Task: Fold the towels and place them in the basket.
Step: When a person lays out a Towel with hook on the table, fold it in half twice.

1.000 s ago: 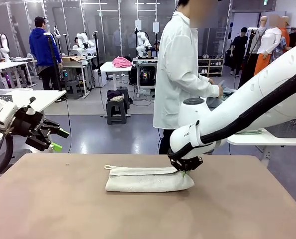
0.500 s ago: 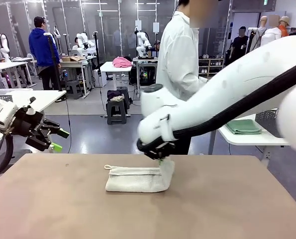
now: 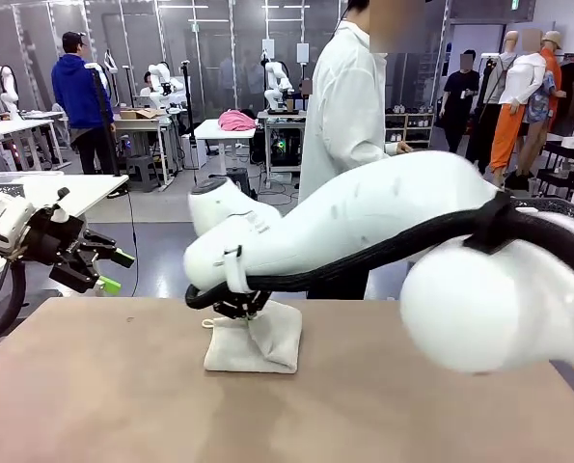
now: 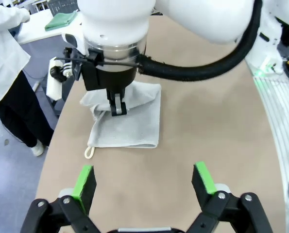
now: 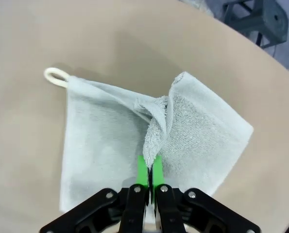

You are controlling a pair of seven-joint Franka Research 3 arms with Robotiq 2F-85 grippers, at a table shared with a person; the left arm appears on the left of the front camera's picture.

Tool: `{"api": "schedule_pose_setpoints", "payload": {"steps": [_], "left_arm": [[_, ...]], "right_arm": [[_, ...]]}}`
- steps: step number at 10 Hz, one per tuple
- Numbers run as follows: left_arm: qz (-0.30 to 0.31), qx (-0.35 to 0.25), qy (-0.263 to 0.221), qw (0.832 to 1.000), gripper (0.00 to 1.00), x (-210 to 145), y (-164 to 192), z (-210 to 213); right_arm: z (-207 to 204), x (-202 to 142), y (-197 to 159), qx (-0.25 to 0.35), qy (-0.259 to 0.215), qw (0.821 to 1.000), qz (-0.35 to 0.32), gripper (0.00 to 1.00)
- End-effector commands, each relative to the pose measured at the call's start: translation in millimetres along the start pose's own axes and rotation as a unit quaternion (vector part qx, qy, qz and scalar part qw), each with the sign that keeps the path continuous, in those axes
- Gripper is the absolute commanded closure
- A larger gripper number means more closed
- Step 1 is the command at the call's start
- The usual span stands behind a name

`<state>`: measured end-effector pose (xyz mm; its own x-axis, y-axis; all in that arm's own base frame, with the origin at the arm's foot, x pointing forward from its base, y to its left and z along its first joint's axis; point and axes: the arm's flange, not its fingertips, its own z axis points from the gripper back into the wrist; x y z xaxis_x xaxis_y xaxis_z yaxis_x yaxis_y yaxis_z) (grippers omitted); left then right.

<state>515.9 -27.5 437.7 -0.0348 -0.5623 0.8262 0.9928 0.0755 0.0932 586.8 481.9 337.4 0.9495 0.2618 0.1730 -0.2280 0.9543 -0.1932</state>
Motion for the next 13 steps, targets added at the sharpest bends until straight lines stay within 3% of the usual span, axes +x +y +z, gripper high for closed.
{"api": "schedule_pose_setpoints", "payload": {"steps": [1, 4, 10, 11, 12, 13], "left_arm": [[-0.001, 0.000, 0.000, 1.000, 0.00, 1.2, -0.8, 0.8], [-0.001, 0.000, 0.000, 1.000, 0.00, 1.2, -0.8, 0.8], [-0.001, 0.000, 0.000, 1.000, 0.00, 1.2, -0.8, 0.8], [-0.001, 0.000, 0.000, 1.000, 0.00, 1.2, -0.8, 0.8], [-0.001, 0.000, 0.000, 1.000, 0.00, 1.2, -0.8, 0.8], [-0.001, 0.000, 0.000, 1.000, 0.00, 1.2, -0.8, 0.8]], "right_arm": [[16.0, 16.9, 17.0, -0.040, -0.016, 0.999, -0.012, 1.00], [23.2, 11.6, 39.9, -0.026, 0.000, 1.000, -0.010, 1.00], [-2.6, 30.7, 58.2, 0.022, 0.005, 1.000, -0.012, 1.00], [-1.7, 29.3, 59.5, 0.029, 0.009, 0.999, -0.009, 0.77], [-0.4, 27.7, 60.8, 0.034, 0.010, 0.999, -0.008, 0.77], [0.1, 26.0, 62.7, 0.040, 0.015, 0.999, -0.006, 0.59]]}}
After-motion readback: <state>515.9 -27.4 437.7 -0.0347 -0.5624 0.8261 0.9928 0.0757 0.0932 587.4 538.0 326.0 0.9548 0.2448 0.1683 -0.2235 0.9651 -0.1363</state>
